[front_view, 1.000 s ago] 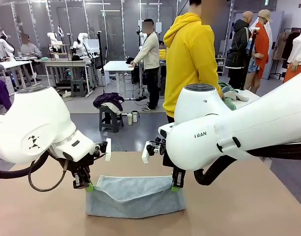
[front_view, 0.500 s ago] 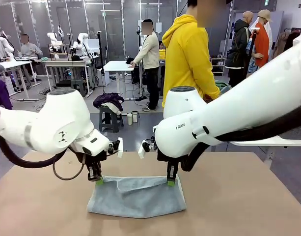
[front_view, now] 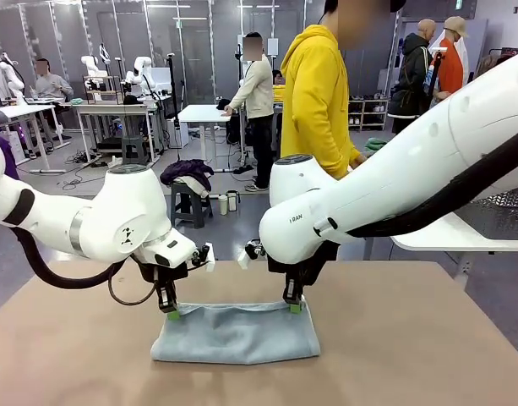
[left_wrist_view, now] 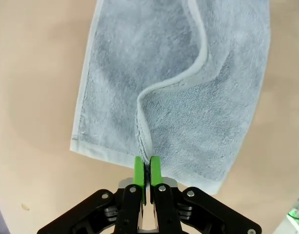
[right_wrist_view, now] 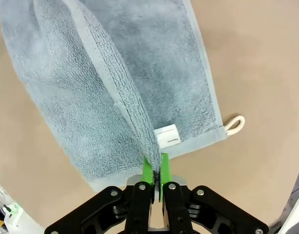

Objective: Fold the towels and place them in the basket.
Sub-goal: When a person lays out a Towel with hook on the table, fold it in half twice.

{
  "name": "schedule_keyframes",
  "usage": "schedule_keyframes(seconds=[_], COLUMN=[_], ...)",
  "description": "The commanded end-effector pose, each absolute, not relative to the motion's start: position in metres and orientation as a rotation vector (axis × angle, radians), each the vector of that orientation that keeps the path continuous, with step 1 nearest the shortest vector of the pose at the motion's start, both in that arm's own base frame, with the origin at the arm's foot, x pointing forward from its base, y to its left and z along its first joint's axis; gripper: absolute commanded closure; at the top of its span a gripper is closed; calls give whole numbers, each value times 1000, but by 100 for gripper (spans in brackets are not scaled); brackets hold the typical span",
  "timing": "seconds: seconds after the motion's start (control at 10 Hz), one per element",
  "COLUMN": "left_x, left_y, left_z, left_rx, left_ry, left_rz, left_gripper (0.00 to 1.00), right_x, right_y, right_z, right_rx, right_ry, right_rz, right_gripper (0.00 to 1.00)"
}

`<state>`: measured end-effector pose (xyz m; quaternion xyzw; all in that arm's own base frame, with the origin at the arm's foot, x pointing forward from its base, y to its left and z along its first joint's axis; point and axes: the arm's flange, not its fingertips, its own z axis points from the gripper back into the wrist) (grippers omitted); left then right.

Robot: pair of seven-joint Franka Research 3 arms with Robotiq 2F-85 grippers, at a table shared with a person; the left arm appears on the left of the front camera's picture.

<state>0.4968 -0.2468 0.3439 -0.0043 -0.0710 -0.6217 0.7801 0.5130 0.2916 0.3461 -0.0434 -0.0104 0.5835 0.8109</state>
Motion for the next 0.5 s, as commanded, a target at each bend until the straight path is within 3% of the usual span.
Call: schedule_keyframes(seconds=[0.0,0.4], left_x=[508,533], left_y=[-246,-241], left_z=[341,333], left_rx=[35,19], left_ry=[-127,-106], left_rz=[-1330,-1525], left_gripper=[94,94], right_x=[526,537], right_y=[295,286], right_z=[340,328], right_rx=[-111,-112], right_ry=[-28,-41], right_rz=[1209,1214], right_gripper=[93,93])
